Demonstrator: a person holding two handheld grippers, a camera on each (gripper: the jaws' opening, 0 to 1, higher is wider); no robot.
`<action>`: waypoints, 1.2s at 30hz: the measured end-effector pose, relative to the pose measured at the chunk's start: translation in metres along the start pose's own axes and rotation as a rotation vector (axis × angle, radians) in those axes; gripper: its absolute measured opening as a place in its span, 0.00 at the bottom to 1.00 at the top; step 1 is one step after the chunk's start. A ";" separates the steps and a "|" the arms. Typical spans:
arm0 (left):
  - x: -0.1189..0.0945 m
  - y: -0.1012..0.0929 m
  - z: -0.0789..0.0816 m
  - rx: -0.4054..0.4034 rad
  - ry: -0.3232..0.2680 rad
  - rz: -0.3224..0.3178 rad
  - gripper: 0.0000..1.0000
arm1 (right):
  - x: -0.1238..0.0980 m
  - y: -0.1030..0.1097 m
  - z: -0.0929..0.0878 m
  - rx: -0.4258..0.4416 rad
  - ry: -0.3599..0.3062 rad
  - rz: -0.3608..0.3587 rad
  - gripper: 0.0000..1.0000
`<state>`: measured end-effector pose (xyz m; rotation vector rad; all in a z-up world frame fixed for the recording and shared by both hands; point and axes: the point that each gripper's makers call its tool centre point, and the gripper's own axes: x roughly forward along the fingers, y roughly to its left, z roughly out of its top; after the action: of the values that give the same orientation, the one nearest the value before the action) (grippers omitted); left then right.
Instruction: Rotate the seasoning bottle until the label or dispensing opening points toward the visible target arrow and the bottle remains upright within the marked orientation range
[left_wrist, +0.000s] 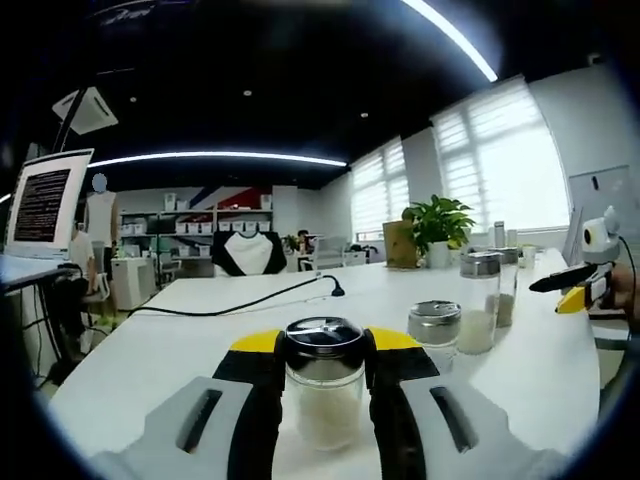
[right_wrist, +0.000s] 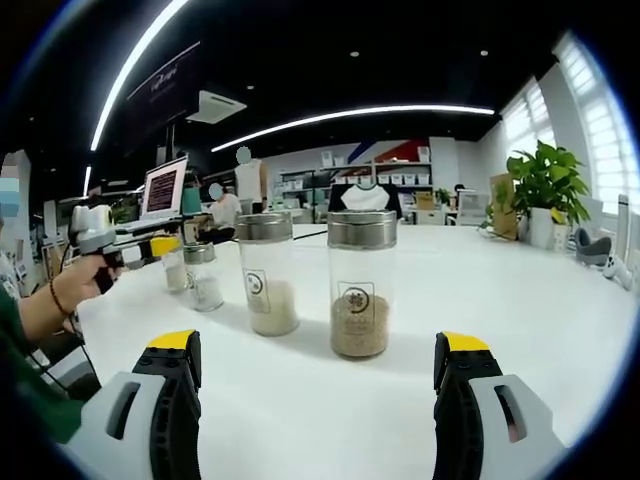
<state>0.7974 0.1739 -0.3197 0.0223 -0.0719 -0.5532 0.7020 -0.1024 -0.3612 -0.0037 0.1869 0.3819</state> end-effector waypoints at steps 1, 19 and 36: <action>-0.001 -0.002 0.000 0.005 -0.002 -0.006 0.32 | 0.000 0.000 0.000 0.001 -0.001 -0.002 0.99; -0.006 -0.007 -0.008 -0.035 0.026 -0.005 0.32 | -0.002 -0.001 0.000 0.007 0.002 -0.004 0.99; -0.008 -0.007 -0.008 -0.039 0.018 -0.018 0.32 | -0.003 0.001 -0.002 0.015 0.002 -0.004 0.99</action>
<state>0.7874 0.1724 -0.3286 -0.0100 -0.0434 -0.5724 0.6986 -0.1029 -0.3621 0.0107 0.1922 0.3763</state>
